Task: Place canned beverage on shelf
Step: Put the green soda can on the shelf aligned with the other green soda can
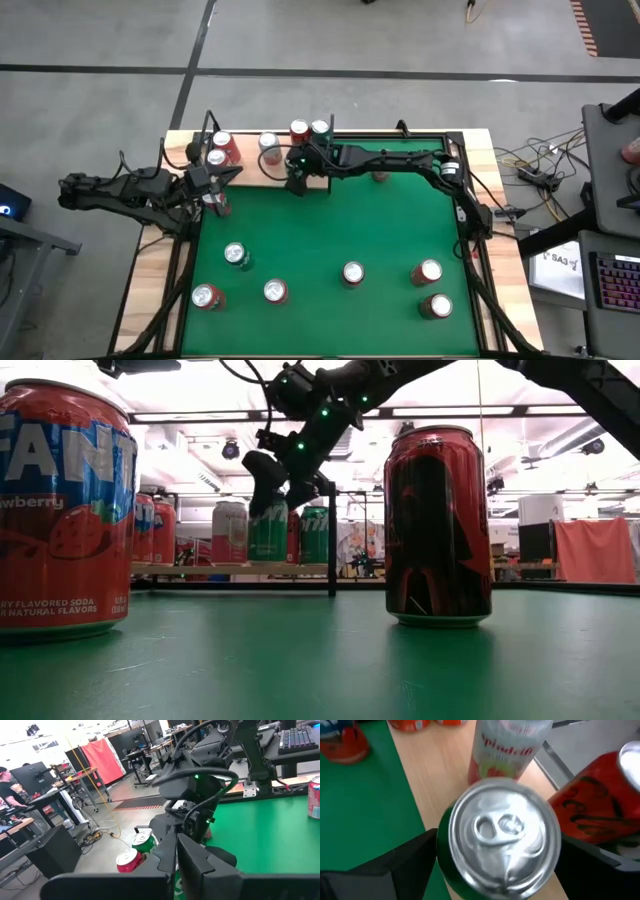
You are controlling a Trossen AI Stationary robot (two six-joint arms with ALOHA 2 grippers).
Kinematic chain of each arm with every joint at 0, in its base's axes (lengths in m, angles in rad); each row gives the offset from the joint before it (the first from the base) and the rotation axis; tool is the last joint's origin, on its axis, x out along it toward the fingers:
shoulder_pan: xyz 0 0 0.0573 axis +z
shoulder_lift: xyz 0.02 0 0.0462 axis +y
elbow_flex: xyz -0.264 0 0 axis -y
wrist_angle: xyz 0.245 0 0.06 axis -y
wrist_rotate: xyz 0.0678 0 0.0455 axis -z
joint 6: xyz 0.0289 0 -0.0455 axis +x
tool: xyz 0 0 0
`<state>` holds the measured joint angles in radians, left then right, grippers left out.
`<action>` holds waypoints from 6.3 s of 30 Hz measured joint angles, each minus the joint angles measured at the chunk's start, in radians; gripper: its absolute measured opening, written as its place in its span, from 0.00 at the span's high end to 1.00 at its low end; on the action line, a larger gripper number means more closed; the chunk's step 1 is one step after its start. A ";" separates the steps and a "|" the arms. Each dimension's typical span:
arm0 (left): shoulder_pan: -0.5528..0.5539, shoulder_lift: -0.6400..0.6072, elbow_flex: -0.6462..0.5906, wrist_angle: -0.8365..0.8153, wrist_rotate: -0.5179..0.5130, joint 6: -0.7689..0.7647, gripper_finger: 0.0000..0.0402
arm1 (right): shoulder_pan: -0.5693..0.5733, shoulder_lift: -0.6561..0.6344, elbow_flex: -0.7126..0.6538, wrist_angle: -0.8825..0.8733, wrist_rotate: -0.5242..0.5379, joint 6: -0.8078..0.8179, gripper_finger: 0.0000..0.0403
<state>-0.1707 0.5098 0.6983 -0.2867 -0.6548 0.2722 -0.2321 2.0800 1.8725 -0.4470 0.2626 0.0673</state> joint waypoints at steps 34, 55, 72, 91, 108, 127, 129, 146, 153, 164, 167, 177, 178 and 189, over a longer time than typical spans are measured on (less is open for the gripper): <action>0.000 0.027 0.000 0.002 0.000 0.001 1.00 | 0.000 0.016 0.286 -0.262 -0.087 -0.077 0.74; 0.000 0.027 0.000 0.002 0.000 0.000 1.00 | -0.002 0.014 0.216 -0.307 0.058 -0.102 0.97; 0.000 0.027 0.000 -0.010 0.000 0.007 1.00 | -0.004 0.005 0.304 -0.357 0.066 -0.093 0.97; 0.000 0.027 0.000 -0.013 0.000 0.007 1.00 | -0.009 0.033 0.276 -0.392 0.088 -0.059 0.97; 0.000 0.027 0.000 -0.015 0.000 0.008 1.00 | -0.016 0.031 0.290 -0.475 0.166 -0.005 0.97; 0.000 0.053 0.000 -0.013 0.000 0.007 1.00 | -0.011 0.027 0.396 -0.611 -0.125 0.214 0.97; 0.000 0.057 0.000 -0.013 0.000 0.007 1.00 | -0.011 0.029 0.392 -0.622 -0.122 0.226 0.97; 0.000 0.058 0.000 -0.013 0.000 0.007 1.00 | -0.011 0.033 0.332 -0.618 0.007 0.303 0.97; 0.000 0.058 0.000 -0.014 0.000 0.008 1.00 | -0.015 0.033 0.332 -0.618 0.034 0.327 0.97; 0.000 0.058 0.000 -0.026 0.000 0.008 1.00 | -0.002 0.033 0.332 -0.580 0.027 0.360 0.97; 0.000 0.058 0.000 -0.026 0.000 0.016 1.00 | -0.004 0.033 0.332 -0.580 0.053 0.360 0.97; 0.000 0.058 0.000 -0.026 0.000 0.019 1.00 | -0.019 0.033 0.324 -0.581 0.053 0.341 0.97; 0.000 0.058 0.000 -0.025 0.000 0.019 1.00 | -0.020 0.033 0.324 -0.581 0.053 0.341 0.97; 0.000 0.058 0.000 -0.025 0.000 0.019 1.00 | -0.035 0.033 0.319 -0.580 0.075 0.324 0.97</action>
<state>-0.1703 0.5682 0.6979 -0.3119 -0.6548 0.2913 -0.2667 2.1132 2.1914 -1.0275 0.3376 0.3916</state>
